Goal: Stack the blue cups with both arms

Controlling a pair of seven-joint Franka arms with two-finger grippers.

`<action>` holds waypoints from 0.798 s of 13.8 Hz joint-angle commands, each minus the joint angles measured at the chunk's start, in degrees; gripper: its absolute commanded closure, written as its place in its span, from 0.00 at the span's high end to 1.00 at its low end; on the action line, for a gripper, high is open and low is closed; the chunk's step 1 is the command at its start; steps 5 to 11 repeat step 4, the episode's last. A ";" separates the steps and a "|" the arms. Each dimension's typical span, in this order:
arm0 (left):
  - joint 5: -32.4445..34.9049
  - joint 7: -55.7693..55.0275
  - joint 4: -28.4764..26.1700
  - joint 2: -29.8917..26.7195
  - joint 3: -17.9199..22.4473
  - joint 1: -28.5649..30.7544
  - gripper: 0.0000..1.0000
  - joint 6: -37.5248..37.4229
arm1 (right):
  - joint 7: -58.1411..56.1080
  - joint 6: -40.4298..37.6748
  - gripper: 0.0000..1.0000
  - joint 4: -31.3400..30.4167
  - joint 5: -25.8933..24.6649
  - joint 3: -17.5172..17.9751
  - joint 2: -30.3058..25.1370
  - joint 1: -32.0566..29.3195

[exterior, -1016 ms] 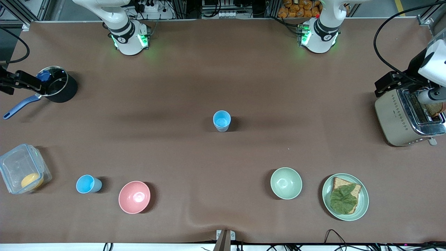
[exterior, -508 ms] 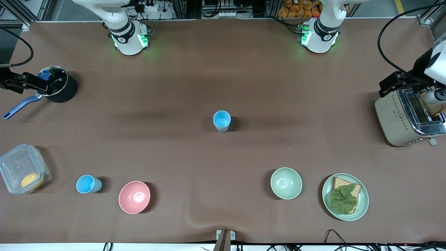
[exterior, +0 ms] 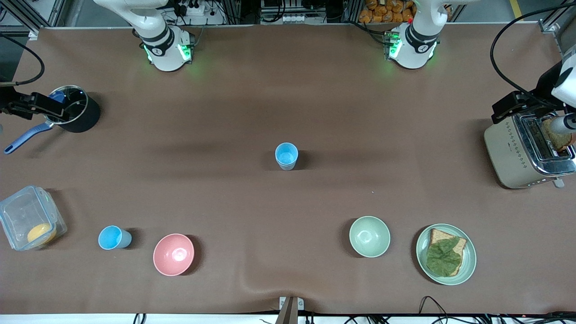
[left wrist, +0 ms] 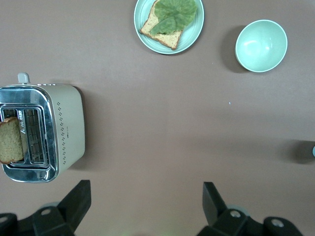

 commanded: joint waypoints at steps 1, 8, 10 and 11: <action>-1.51 1.67 0.09 -0.63 0.31 -0.26 1.00 -0.88 | 1.44 -0.33 1.00 -0.85 0.60 0.32 -0.95 0.36; -1.95 1.67 0.00 -0.63 0.31 -0.27 1.00 -0.88 | 2.15 -0.41 1.00 -0.85 0.52 0.32 -0.95 0.98; -1.95 1.67 0.00 -0.63 0.31 -0.27 1.00 -0.88 | 2.15 -0.41 1.00 -0.85 0.52 0.32 -0.95 0.98; -1.95 1.67 0.00 -0.63 0.31 -0.27 1.00 -0.88 | 2.15 -0.41 1.00 -0.85 0.52 0.32 -0.95 0.98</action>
